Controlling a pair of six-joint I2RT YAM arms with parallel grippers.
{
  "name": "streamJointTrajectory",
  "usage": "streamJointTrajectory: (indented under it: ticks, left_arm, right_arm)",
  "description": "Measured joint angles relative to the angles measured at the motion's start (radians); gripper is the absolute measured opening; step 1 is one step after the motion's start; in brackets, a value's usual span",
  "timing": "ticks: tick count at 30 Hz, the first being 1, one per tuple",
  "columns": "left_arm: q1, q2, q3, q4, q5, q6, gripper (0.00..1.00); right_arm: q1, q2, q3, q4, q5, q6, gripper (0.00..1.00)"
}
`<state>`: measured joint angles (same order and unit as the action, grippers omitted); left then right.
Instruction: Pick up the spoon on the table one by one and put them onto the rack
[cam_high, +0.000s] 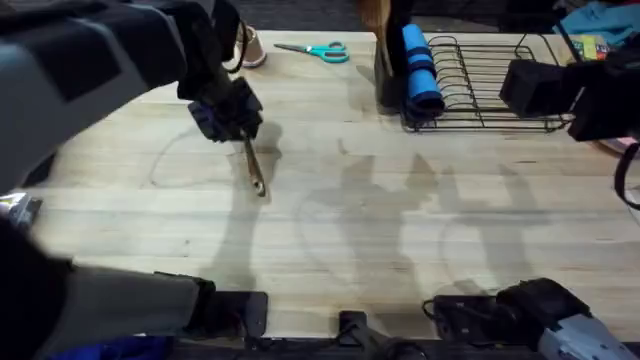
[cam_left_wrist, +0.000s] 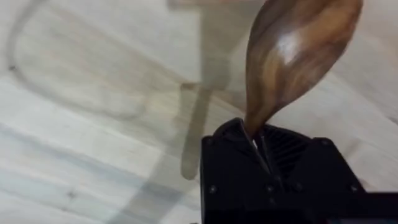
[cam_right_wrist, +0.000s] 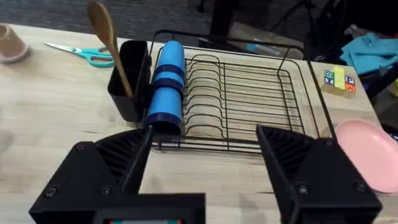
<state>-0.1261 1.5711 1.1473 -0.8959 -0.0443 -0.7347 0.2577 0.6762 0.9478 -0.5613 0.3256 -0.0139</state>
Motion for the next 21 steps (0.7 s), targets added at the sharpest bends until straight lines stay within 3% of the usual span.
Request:
streamJointTrajectory:
  ticks: [13, 21]
  left_arm:
    - [-0.192, -0.114, 0.0, 0.16, -0.003, -0.007, 0.045]
    - [-0.305, -0.113, 0.0, 0.349, -0.005, -0.006, 0.045]
  right_arm:
    - [0.0, 0.0, 0.0, 0.0, 0.0, 0.0, 0.997]
    - [0.0, 0.0, 0.0, 0.0, 0.0, 0.0, 0.997]
